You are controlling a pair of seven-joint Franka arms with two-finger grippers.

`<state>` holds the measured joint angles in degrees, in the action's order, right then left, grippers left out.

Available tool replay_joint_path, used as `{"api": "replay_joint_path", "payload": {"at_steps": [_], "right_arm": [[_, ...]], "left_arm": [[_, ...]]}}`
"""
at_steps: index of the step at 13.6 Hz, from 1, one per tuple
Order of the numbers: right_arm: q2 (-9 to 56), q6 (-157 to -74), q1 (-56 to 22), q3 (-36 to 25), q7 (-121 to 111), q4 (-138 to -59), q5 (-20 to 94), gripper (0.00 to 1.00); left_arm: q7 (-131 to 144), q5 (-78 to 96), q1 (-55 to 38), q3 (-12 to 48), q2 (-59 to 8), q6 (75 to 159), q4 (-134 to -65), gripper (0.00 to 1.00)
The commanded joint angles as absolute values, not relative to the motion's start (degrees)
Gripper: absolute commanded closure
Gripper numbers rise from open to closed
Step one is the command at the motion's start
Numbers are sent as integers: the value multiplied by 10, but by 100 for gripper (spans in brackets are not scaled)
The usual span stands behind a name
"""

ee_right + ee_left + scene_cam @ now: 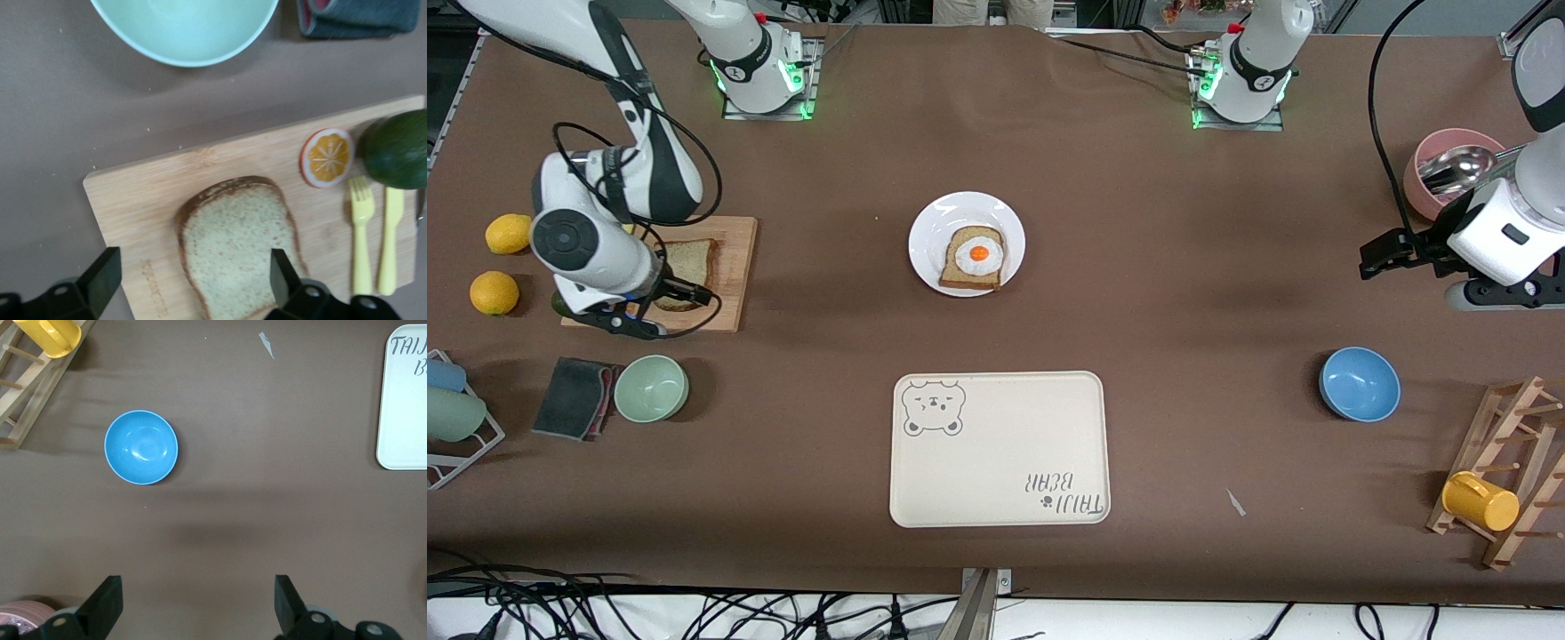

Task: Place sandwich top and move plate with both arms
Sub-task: 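Reach the right gripper to the bread slice on the cutting board and grasp it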

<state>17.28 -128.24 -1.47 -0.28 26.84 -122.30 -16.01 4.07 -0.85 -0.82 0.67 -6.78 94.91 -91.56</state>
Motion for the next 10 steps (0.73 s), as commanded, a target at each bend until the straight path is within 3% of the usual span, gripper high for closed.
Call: {"api": "replay_joint_path", "payload": {"at_steps": [1,4,8,10], "right_arm": [[194,-1303,-30,-4,343,-1226,-212,6],[213,-1306,-31,-4,373,-1231,-238,15],[228,-1311,-31,-4,376,-1229,-239,38],[231,-1311,-31,-4,376,-1228,-239,66]], "left_arm": [[44,8,-9,6,-69,940,-910,0],[44,8,-9,6,-69,940,-910,0],[44,8,-9,6,-69,940,-910,0],[44,8,-9,6,-69,940,-910,0]]}}
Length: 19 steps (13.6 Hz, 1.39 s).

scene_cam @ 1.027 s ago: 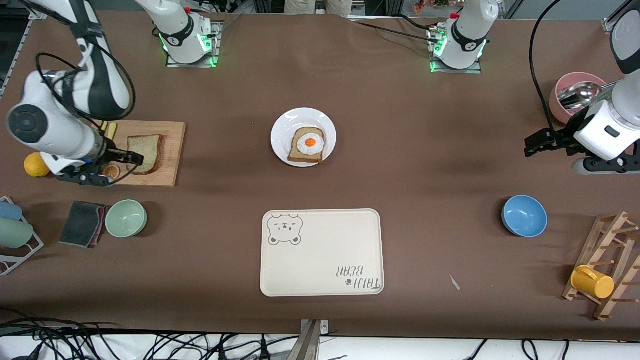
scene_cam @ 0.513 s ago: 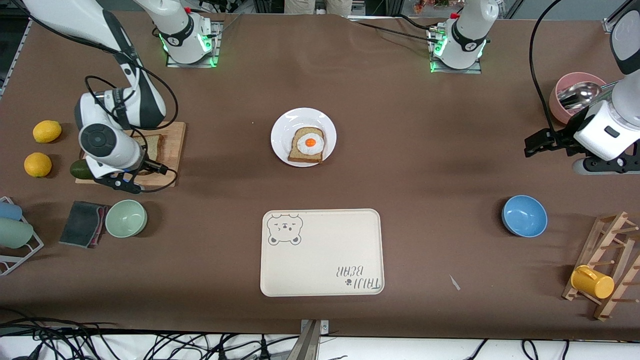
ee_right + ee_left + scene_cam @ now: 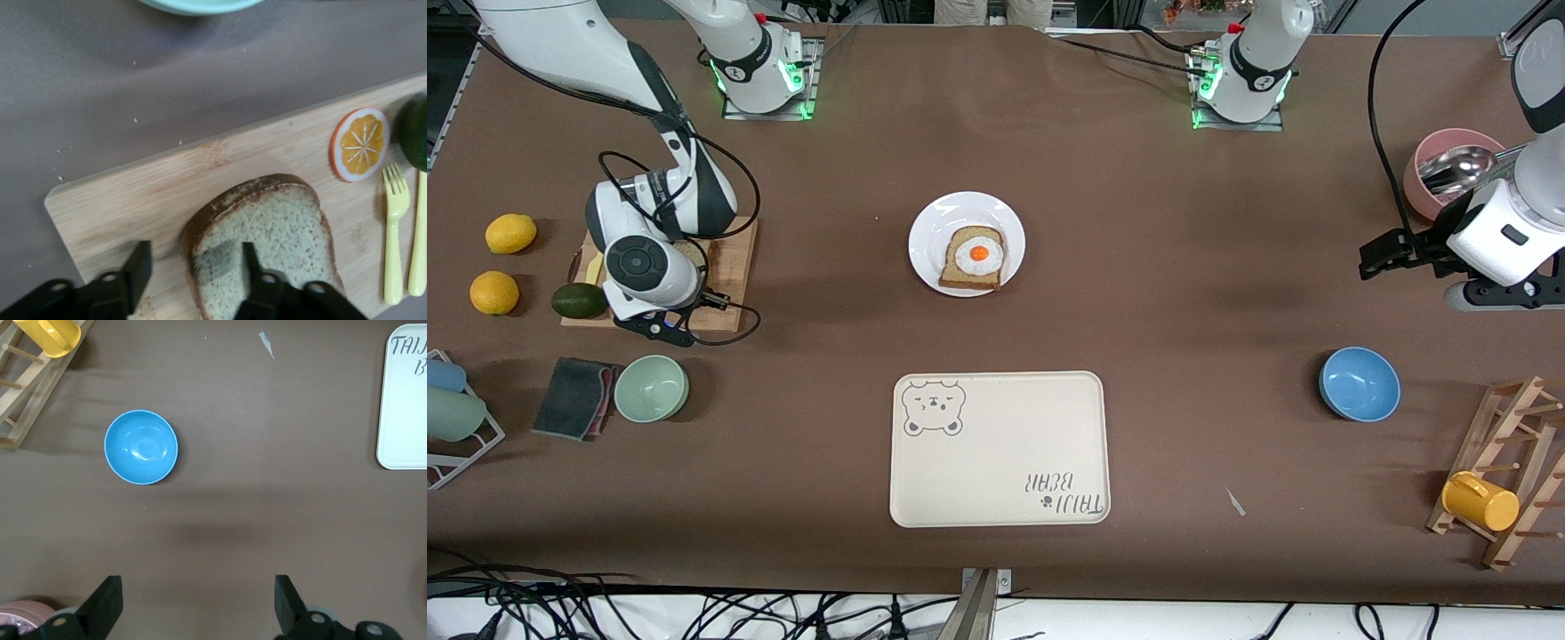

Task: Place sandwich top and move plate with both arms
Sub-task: 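Reach the right gripper to the bread slice on the cutting board and grasp it, then carry the bread slice to the white plate and lower it onto the egg toast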

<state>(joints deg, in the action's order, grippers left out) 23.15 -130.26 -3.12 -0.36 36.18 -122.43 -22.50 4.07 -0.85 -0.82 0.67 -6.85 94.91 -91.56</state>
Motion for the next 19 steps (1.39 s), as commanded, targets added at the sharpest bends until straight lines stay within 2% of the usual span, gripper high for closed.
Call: {"api": "replay_joint_path", "payload": {"at_steps": [1,2,4,10,12,15,19], "right_arm": [[232,-1312,-30,-4,376,-1227,-240,69],[242,-1316,-26,-5,374,-1226,-240,70],[250,-1319,-29,-5,374,-1226,-241,100],[241,-1297,-29,-4,349,-1200,-240,100],[238,-1233,-30,0,348,-1167,-237,100],[238,-1121,-30,50,352,-1097,-230,100],[244,-993,-54,89,360,-1000,-151,100]], "left_arm": [[44,8,-9,6,-69,940,-910,0],[44,8,-9,6,-69,940,-910,0],[44,8,-9,6,-69,940,-910,0],[44,8,-9,15,-70,941,-911,0],[46,8,-9,15,-72,942,-911,0],[45,7,-4,15,-72,942,-911,0],[45,8,-3,15,-72,943,-911,0]]}}
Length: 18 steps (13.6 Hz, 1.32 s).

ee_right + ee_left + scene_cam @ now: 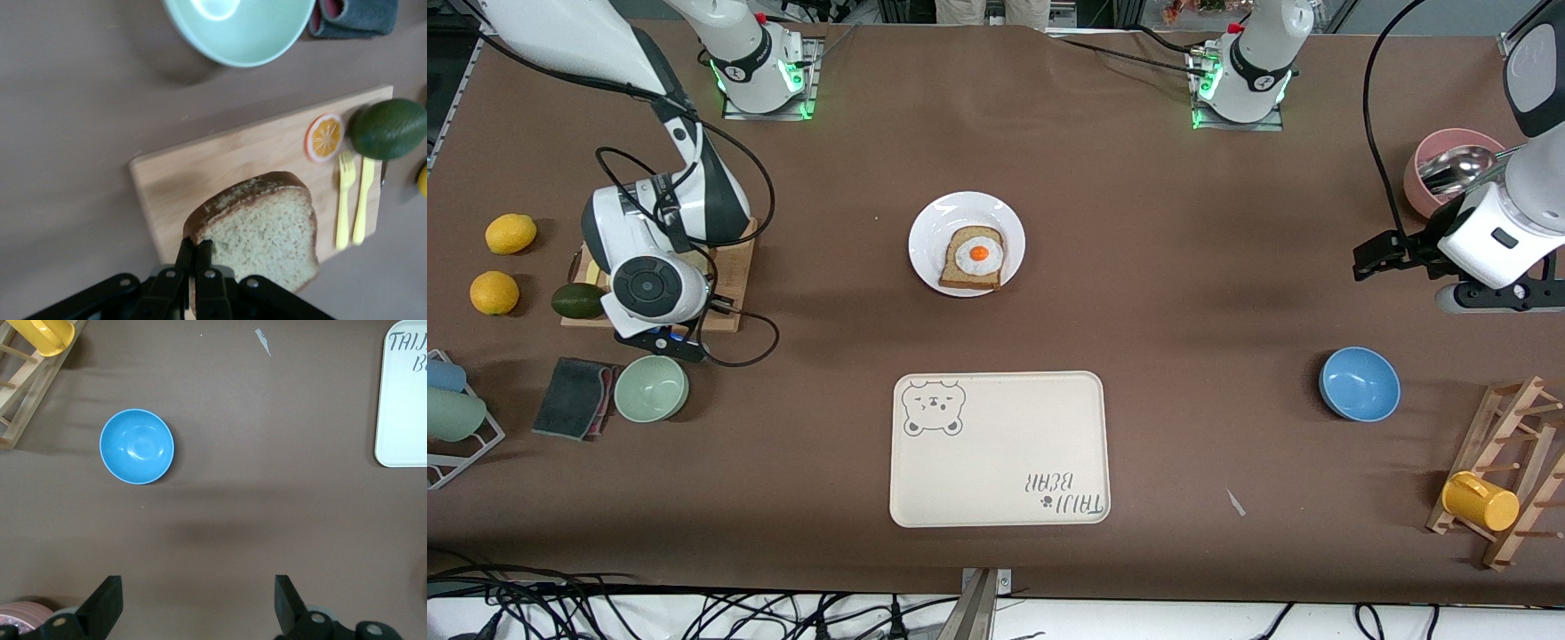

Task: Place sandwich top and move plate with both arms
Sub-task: 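Carry the bread slice to the white plate and lower it onto the egg toast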

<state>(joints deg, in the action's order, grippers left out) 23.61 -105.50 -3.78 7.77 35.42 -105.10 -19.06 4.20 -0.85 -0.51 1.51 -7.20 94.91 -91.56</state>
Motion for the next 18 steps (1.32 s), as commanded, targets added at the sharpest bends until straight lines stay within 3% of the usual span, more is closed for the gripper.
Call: {"api": "replay_joint_path", "payload": {"at_steps": [1,6,11,18], "right_arm": [[246,-972,-77,90,365,-981,-125,100],[271,-972,-191,91,543,-926,-31,100],[358,-1006,-322,90,735,-818,-11,100],[391,-1090,-385,90,795,-816,-42,100]], "left_arm": [[46,8,-4,15,-71,943,-911,0],[46,8,-4,15,-72,943,-911,0],[47,8,-6,15,-72,943,-912,0],[46,8,-4,15,-72,943,-912,0]]}}
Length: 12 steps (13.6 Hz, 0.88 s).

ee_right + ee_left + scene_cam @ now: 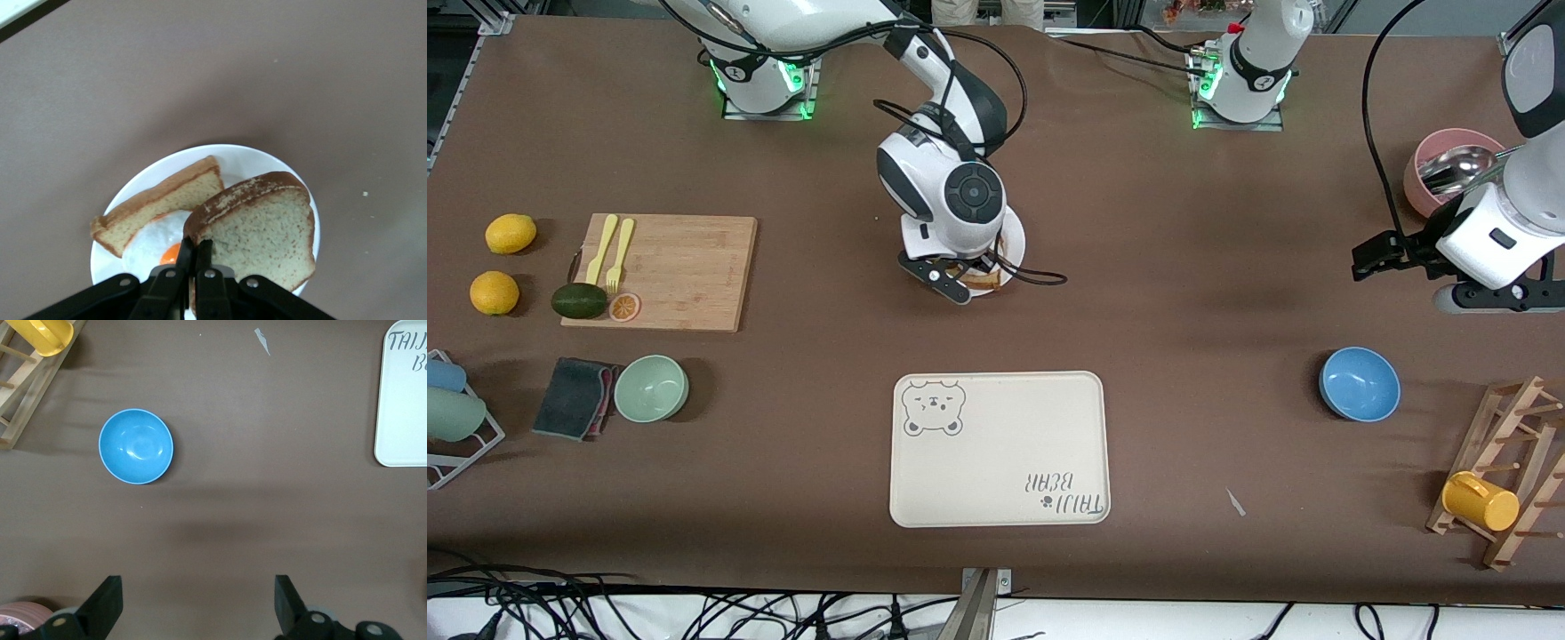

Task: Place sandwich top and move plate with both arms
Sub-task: 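Carry the bread slice to the white plate and lower it onto the egg toast, then open the right gripper and withdraw it while the left gripper starts moving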

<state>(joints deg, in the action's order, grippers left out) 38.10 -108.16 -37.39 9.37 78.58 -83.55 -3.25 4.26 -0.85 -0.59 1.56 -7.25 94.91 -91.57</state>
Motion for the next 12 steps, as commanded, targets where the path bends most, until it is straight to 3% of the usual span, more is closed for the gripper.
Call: {"api": "replay_joint_path", "payload": {"at_steps": [1,6,7,8,9,12], "right_arm": [[396,-1097,-400,90,797,-816,-47,100],[411,-1134,-410,88,801,-816,-62,100],[411,-1135,-410,88,802,-816,-56,96],[411,-1134,-408,88,808,-816,-55,31],[410,-1133,-409,88,813,-816,-63,0],[391,-1126,-403,86,800,-814,-59,0]], "left_arm": [[47,8,-4,15,-73,943,-912,0],[47,8,-8,15,-77,943,-911,0],[47,8,-8,15,-77,943,-911,0],[47,8,-8,15,-77,943,-912,0],[47,8,-8,15,-78,943,-911,0],[46,8,-8,15,-81,943,-911,0]]}}
